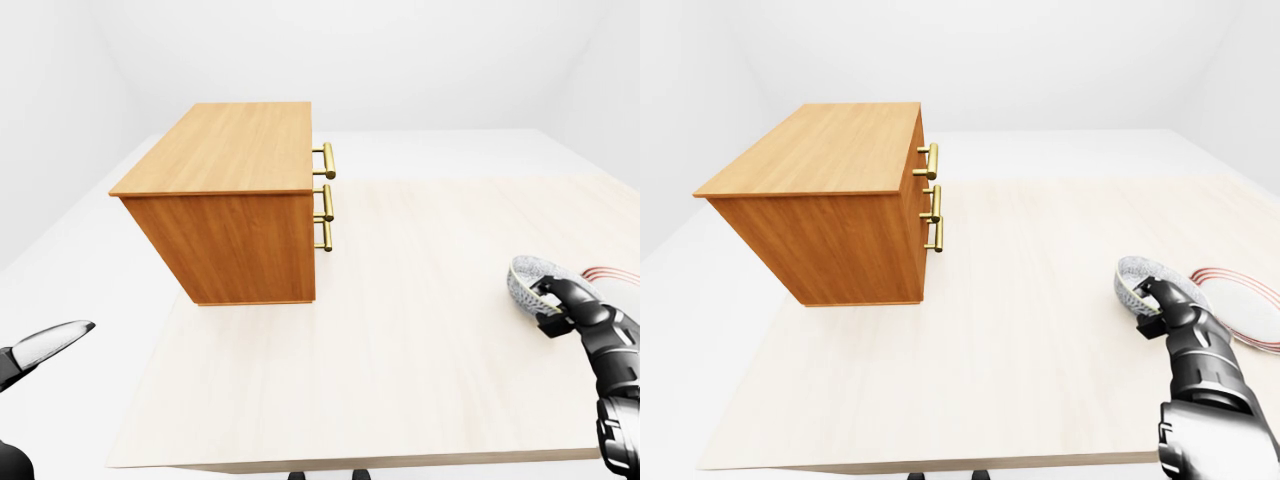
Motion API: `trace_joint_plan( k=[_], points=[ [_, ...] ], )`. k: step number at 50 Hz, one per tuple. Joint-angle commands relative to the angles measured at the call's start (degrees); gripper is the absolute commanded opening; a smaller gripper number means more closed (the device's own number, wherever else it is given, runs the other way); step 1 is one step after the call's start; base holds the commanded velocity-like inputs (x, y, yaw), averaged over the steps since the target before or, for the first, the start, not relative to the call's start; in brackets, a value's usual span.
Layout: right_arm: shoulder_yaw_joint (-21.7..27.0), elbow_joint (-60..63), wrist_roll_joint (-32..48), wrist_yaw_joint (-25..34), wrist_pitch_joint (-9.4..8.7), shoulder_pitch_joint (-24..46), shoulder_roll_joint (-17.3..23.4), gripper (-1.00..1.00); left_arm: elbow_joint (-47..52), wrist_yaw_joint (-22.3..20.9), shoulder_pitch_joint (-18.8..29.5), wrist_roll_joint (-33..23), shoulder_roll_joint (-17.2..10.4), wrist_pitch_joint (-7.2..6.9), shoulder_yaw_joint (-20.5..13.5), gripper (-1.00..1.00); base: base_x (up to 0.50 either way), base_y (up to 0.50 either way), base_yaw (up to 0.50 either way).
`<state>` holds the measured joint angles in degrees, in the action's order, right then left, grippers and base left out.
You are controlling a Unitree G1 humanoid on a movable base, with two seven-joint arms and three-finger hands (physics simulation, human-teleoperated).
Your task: Put the bowl on top of the cabinet.
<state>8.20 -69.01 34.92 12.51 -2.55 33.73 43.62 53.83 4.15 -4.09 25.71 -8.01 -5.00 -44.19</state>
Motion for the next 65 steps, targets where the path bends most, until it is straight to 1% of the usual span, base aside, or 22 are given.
trace_joint_plan(
  k=[1, 3, 7, 8, 11, 13, 16, 17, 22, 23, 26, 28, 31, 35, 37, 39, 42, 43, 48, 49, 53, 65],
  points=[
    [0.39, 3.21, 1.27, 2.29, -0.92, 4.27, 0.94, -1.0, -0.05, 0.07, 0.12, -0.01, -0.09, 0.0, 0.08, 1.0, 0.0, 0.0, 0.0],
    [-0.21, 5.23, 3.13, 3.5, -2.45, 7.32, 1.45, -1.0, -0.16, 0.02, 0.11, -0.19, -0.02, 0.0, 0.31, 1.0, 0.0, 0.0, 0.0],
    [-0.02, 7.22, 5.76, 6.49, -2.45, 13.12, 2.22, -1.0, -0.09, 0.0, 0.08, -0.1, 0.01, 0.0, 0.23, 1.0, 0.0, 0.0, 0.0],
    [-0.95, 8.4, 7.62, 8.7, -2.45, 16.01, 3.09, -1.0, -0.1, 0.0, 0.08, -0.08, 0.01, 0.0, 0.21, 1.0, 0.0, 0.0, 0.0],
    [-0.98, 9.8, 10.66, 11.67, -2.45, 20.63, 4.17, -1.0, -0.18, -0.02, 0.07, -0.3, 0.05, 0.0, 0.41, 1.0, 0.0, 0.0, 0.0],
    [-1.9, 11.86, 13.74, 16.15, -2.45, 26.61, 5.78, -1.0, -0.11, -0.05, 0.05, -0.23, 0.07, 0.0, 0.32, 1.0, 0.0, 0.0, 0.0],
    [-2.16, 11.88, 17.47, 19.3, -2.45, 32.94, 6.57, -1.0, 0.04, -0.1, -0.06, -0.29, 0.19, 0.0, 0.42, 1.0, 0.0, 0.0, 0.0],
    [-3.2, 11.54, 19.55, 21.13, -2.45, 37.43, 6.84, -1.0, -0.07, -0.15, -0.07, -0.51, 0.23, 0.0, 0.61, 1.0, 0.0, 0.0, 0.0],
    [-4.24, 8.2, 25.54, 23.7, -2.45, 48.88, 5.75, -1.0, -0.03, -0.21, -0.05, -0.35, 0.24, 0.0, 0.45, 1.0, 0.0, 0.0, 0.0],
    [-5.11, 7.23, 27.16, 24.09, -2.45, 52.44, 5.05, -1.0, -0.11, -0.27, -0.1, -0.45, 0.32, 0.0, 0.55, 1.0, 0.0, 0.0, 0.0],
    [-6.19, 4.95, 30.5, 24.34, -2.45, 57.72, 3.24, -1.0, -0.35, -0.42, -0.25, -1.06, 0.6, 0.0, 1.14, 1.0, 0.0, 0.0, 0.0],
    [-6.97, 3.12, 32.56, 24.4, -2.45, 62.14, 0.59, -1.0, -0.22, -0.46, -0.27, -1.2, 0.64, 0.0, 1.29, 1.0, 0.0, 0.0, 0.0],
    [-7.07, 1.8, 34.28, 23.96, -2.45, 64.78, -1.53, -1.0, -0.22, -0.49, -0.24, -1.22, 0.66, 0.0, 1.24, 1.0, 0.0, 0.0, 0.0],
    [-8.49, -0.4, 37.08, 24.44, -2.45, 71.74, -6.84, -1.0, -0.28, -0.53, -0.22, -0.84, 0.64, 0.0, 0.75, 1.0, 0.0, 0.0, 0.0],
    [-8.8, -0.99, 38.13, 24.39, -2.45, 73.51, -8.4, -1.0, -0.44, -0.5, -0.19, -1.06, 0.62, 0.0, 0.94, 1.0, 0.0, 0.0, 0.0],
    [-8.46, -1.32, 37.84, 24.19, -2.45, 75.42, -11.9, -1.0, -0.29, -0.57, -0.3, -1.11, 0.73, 0.0, 1.04, 1.0, 0.0, 0.0, 0.0],
    [-8.43, -1.85, 37.85, 24.05, -2.45, 77.04, -14.59, -1.0, -0.32, -0.52, -0.21, -0.87, 0.63, 0.0, 0.8, 1.0, 0.0, 0.0, 0.0],
    [-8.58, -2.1, 37.79, 24.18, -2.45, 78.28, -16.38, -1.0, -0.37, -0.53, -0.21, -0.93, 0.66, 0.0, 0.88, 1.0, 0.0, 0.0, 0.0],
    [-8.74, -1.49, 36.03, 23.9, -2.45, 79.04, -23.67, -1.0, -0.17, -0.49, -0.26, -0.85, 0.63, 0.0, 0.94, 1.0, 0.0, 0.0, 0.0],
    [-9.13, -1.27, 35.76, 23.4, -2.45, 78.89, -26.02, -1.0, 0.02, -0.48, -0.29, -0.69, 0.62, 0.0, 0.84, 1.0, 0.0, 0.0, 0.0],
    [-10.17, -1.1, 35.09, 23.16, -2.45, 79.04, -31.39, -1.0, -0.1, -0.34, -0.03, -0.62, 0.43, 0.0, 0.93, 1.0, 0.0, 0.0, 0.0],
    [-11.28, -1.34, 31.51, 22.15, -2.45, 81.46, -42.32, -1.0, 0.31, -0.03, 0.14, 0.13, 0.22, 0.0, 0.75, 1.0, 0.0, 0.0, 0.0]
  ],
)
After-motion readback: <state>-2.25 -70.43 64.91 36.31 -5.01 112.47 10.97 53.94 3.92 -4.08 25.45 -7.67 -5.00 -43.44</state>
